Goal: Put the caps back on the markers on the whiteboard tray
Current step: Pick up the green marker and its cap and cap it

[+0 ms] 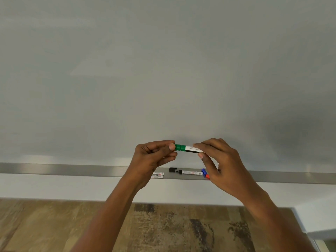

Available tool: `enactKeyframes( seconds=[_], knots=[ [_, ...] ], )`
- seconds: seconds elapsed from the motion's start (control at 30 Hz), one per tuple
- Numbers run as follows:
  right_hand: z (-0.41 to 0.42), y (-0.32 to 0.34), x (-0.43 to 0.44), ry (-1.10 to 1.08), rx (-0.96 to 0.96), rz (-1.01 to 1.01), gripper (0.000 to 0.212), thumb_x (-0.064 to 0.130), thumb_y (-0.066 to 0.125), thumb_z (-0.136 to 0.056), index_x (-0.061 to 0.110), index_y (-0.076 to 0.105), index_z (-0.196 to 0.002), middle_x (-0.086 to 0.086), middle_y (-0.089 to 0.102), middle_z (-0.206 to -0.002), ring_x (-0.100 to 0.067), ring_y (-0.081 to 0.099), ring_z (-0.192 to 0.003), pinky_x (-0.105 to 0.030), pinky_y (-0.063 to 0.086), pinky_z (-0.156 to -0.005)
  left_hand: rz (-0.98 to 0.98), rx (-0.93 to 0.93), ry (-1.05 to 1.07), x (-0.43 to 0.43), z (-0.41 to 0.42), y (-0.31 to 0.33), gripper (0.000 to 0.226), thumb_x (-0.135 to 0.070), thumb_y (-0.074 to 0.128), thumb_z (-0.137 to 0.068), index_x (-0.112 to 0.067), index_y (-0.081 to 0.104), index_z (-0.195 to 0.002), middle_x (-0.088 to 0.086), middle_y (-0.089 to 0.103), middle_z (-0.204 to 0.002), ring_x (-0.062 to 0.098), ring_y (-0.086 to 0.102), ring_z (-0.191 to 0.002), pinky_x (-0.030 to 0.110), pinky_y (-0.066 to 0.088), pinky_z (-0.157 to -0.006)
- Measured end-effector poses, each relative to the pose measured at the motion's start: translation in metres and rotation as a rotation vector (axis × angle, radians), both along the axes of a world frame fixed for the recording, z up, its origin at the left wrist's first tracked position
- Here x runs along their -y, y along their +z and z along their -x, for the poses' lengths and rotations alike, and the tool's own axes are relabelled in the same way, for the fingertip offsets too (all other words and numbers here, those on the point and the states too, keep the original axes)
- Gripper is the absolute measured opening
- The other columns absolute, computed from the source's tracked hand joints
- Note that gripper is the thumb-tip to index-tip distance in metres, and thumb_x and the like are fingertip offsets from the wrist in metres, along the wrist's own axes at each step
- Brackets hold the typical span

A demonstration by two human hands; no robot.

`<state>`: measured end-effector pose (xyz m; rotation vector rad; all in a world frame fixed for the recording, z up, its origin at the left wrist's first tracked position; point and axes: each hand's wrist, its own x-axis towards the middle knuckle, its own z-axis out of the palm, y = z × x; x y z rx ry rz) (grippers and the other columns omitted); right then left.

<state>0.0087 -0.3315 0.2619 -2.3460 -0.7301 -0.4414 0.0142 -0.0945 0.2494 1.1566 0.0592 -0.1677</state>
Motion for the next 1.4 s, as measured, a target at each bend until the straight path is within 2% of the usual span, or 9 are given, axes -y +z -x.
enactKeyframes(
  seconds=[0.17,0.4,0.57,0.73,0.83,0.93,1.1,1.27,1.4],
  knots=[
    [0.001,0.001,-0.001,0.026,-0.071,0.009,0.028,0.013,0.061,-0.096,0.020,0.065,-0.123,0.010,0.062,-0.107,-0.008,0.059,-0.091,-0.007,0.042,-0.069,-0.010,-0.014,0.000,0.001,0.001,-0.004,0.031,-0.021,0.087,-0.067,-0.004,0.082,-0.093,0.019,0.079,-0.089,0.025,0.079,-0.075,0.029,0.063,-0.074],
    [-0.007,0.005,-0.007,-0.001,-0.073,0.028,0.026,0.008,0.061,-0.094,0.016,0.067,-0.119,0.004,0.064,-0.104,-0.015,0.060,-0.090,-0.039,0.053,-0.073,-0.004,-0.006,0.026,0.005,-0.001,-0.012,0.030,-0.021,0.086,-0.067,-0.004,0.082,-0.091,0.020,0.079,-0.085,0.027,0.079,-0.074,0.029,0.064,-0.073],
    [-0.020,-0.009,-0.015,0.027,-0.137,-0.020,0.027,0.015,0.058,-0.098,0.020,0.064,-0.124,0.008,0.062,-0.106,-0.008,0.057,-0.090,-0.020,0.048,-0.076,-0.025,0.023,0.134,0.003,-0.011,-0.024,0.034,-0.021,0.084,-0.071,-0.003,0.080,-0.099,0.023,0.078,-0.091,0.029,0.078,-0.081,0.030,0.063,-0.076],
    [-0.036,-0.051,-0.002,-0.051,-0.201,-0.040,0.027,0.018,0.061,-0.096,0.022,0.063,-0.123,0.009,0.062,-0.109,-0.005,0.058,-0.094,-0.020,0.050,-0.084,-0.101,-0.021,0.160,-0.005,-0.021,-0.057,0.027,-0.019,0.083,-0.074,-0.007,0.081,-0.098,0.021,0.079,-0.092,0.029,0.078,-0.085,0.035,0.064,-0.080],
    [-0.043,-0.087,0.003,-0.071,-0.259,0.005,0.027,0.004,0.063,-0.092,0.014,0.070,-0.116,0.004,0.065,-0.103,-0.007,0.062,-0.087,-0.024,0.052,-0.081,-0.341,-0.027,0.137,-0.008,-0.026,-0.093,0.015,-0.019,0.084,-0.079,-0.014,0.082,-0.094,0.011,0.081,-0.087,0.027,0.078,-0.085,0.037,0.064,-0.082],
    [-0.047,-0.126,0.003,-0.084,-0.362,0.087,0.026,0.001,0.063,-0.091,0.009,0.072,-0.115,-0.003,0.062,-0.102,-0.016,0.062,-0.086,-0.024,0.049,-0.078,-0.779,0.051,0.107,-0.007,-0.032,-0.136,0.008,-0.021,0.083,-0.083,-0.019,0.082,-0.090,-0.005,0.080,-0.082,0.009,0.075,-0.081,0.024,0.060,-0.078],
    [-0.050,-0.182,0.000,-0.135,-0.450,0.151,0.026,0.004,0.061,-0.094,0.009,0.071,-0.117,-0.006,0.061,-0.099,-0.021,0.062,-0.088,-0.022,0.044,-0.077,-1.123,0.145,-0.063,-0.003,-0.042,-0.183,0.019,-0.026,0.080,-0.086,-0.022,0.080,-0.104,-0.003,0.080,-0.100,0.000,0.065,-0.085,0.004,0.043,-0.078],
    [-0.056,-0.215,-0.009,-0.183,-0.473,0.269,0.027,0.006,0.055,-0.096,0.010,0.070,-0.118,-0.009,0.063,-0.105,-0.026,0.057,-0.101,-0.040,0.052,-0.085,-1.344,0.246,-0.181,0.002,-0.058,-0.207,0.024,-0.025,0.070,-0.093,-0.018,0.077,-0.115,0.004,0.073,-0.111,0.025,0.056,-0.110,0.036,0.049,-0.092],
    [-0.060,-0.228,-0.013,-0.209,-0.448,0.312,0.032,0.002,0.056,-0.094,0.010,0.067,-0.122,-0.009,0.066,-0.115,-0.026,0.058,-0.111,-0.037,0.053,-0.094,-1.495,0.269,-0.263,0.006,-0.066,-0.217,0.026,-0.025,0.064,-0.097,-0.019,0.075,-0.119,0.005,0.071,-0.116,0.026,0.056,-0.109,0.038,0.050,-0.092]
  ],
)
